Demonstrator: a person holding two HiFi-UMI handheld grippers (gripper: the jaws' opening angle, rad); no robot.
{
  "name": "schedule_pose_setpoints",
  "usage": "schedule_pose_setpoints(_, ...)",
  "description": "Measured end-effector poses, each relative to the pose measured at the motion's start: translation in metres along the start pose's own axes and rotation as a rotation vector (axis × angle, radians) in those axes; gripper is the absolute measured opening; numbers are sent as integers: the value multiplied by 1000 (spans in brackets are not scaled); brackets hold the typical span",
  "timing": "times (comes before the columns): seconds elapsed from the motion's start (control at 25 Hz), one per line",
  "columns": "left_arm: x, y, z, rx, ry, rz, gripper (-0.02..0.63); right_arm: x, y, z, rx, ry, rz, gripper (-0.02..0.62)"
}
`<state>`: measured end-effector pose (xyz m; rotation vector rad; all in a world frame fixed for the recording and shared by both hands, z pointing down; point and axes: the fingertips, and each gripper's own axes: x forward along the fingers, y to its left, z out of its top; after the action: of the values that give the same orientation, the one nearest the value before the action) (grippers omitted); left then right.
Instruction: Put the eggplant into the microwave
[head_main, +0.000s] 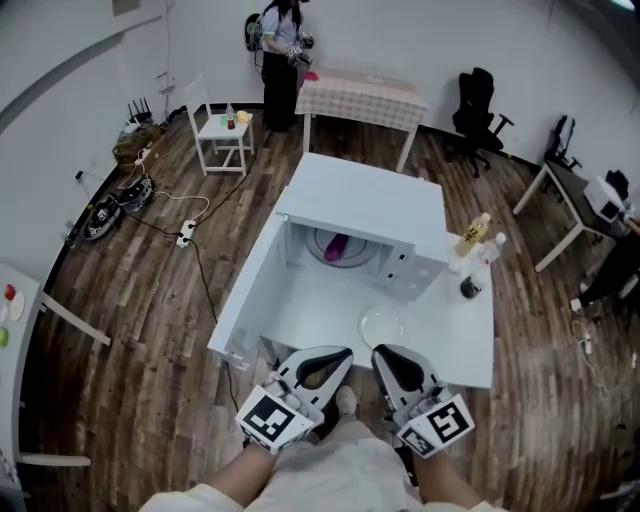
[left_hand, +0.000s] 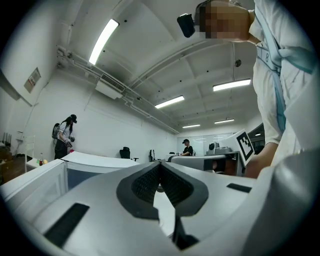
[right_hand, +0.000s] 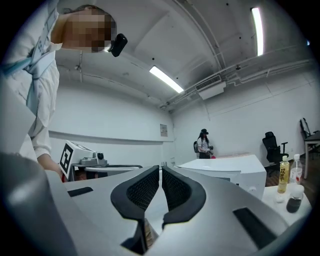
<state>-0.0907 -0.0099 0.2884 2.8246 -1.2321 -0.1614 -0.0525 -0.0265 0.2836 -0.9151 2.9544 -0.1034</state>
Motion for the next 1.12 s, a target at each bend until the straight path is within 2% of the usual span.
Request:
schedule_pose_setpoints(0.44,-19,-14,27,36,-60,11,2,-19,27,20,-68,-15,1,37)
schedule_pose_setpoints(1.12,-32,-27,21,18,-69,31,2,-19,41,11,-70,37,54,34)
